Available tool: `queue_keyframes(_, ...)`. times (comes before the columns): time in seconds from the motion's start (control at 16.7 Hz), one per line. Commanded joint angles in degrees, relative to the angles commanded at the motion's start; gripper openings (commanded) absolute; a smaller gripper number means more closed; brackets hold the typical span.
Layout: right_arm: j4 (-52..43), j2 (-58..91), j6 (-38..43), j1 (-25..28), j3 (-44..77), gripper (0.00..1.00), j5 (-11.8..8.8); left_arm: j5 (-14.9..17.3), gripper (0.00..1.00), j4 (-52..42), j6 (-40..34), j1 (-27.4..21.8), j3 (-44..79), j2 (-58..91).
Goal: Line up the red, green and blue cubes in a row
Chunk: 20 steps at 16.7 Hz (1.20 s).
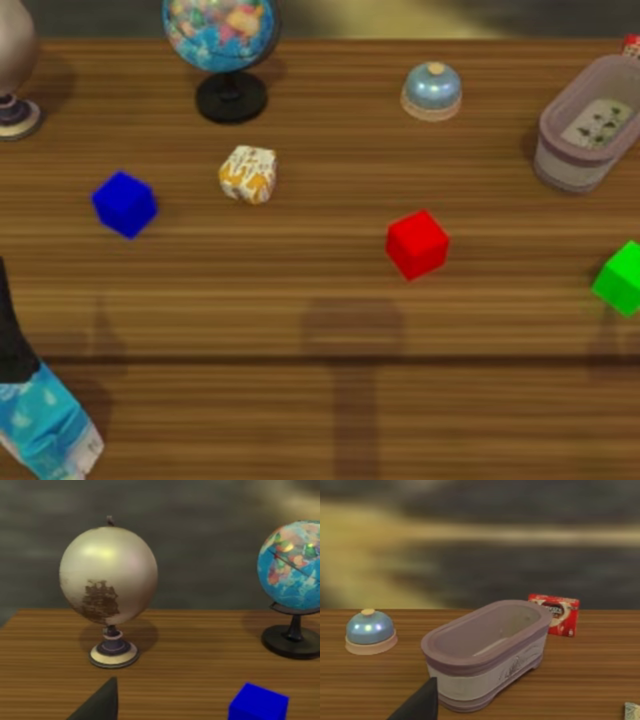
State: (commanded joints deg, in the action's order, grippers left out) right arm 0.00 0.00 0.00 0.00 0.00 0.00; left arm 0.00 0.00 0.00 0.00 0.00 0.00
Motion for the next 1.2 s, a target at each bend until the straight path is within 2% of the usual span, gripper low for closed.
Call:
queue_keyframes(0.3, -2.39, 3.27, 0.14, 1.1, 3.42, 1.0, -0.11, 0.0, 1.0, 0.0, 0.0, 0.0, 0.0, 0.0)
queue_keyframes(0.54, -10.64, 15.8, 0.49, 4.47, 16.17, 1.0, -0.16, 0.0, 1.0, 0.0, 0.0, 0.0, 0.0, 0.0)
queue_keyframes(0.78, -23.32, 37.84, 0.73, 9.2, 36.89, 1.0, 0.01, 0.0, 1.0, 0.0, 0.0, 0.0, 0.0, 0.0)
queue_keyframes(1.2, -49.9, 87.44, 0.89, 18.68, 77.21, 1.0, 0.4, 0.0, 1.0, 0.0, 0.0, 0.0, 0.0, 0.0)
